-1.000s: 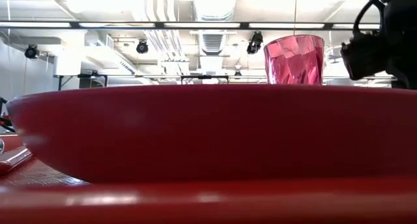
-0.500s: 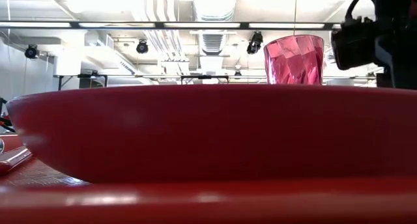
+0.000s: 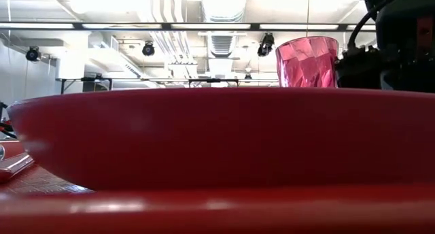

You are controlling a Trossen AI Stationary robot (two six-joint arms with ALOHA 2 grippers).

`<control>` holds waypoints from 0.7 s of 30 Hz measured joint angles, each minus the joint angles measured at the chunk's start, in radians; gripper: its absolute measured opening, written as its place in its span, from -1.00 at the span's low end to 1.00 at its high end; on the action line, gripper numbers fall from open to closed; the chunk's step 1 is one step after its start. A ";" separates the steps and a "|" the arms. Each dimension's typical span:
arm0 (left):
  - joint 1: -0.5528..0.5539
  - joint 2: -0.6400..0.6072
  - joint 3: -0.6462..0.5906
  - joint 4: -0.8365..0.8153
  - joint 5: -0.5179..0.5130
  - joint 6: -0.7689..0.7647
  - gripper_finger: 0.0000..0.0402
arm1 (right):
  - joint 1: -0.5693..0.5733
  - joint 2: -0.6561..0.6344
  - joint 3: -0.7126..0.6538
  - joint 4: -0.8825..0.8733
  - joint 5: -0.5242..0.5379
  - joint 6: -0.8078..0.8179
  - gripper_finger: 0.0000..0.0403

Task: Pick and place plate/cup/fork/spoon on tray
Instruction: Adjust the orange tray on the table

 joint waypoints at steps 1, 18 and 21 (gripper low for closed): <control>0.000 0.000 0.000 0.000 0.000 0.000 -0.97 | 0.000 0.002 0.000 -0.009 -0.006 -0.002 -0.69; 0.000 0.003 -0.004 -0.005 0.001 -0.045 -0.97 | -0.004 -0.280 -0.009 -0.447 0.174 -0.066 -0.68; 0.000 0.013 -0.026 -0.046 0.002 -0.133 -0.97 | -0.004 -0.332 -0.009 -0.428 0.250 -0.095 -0.69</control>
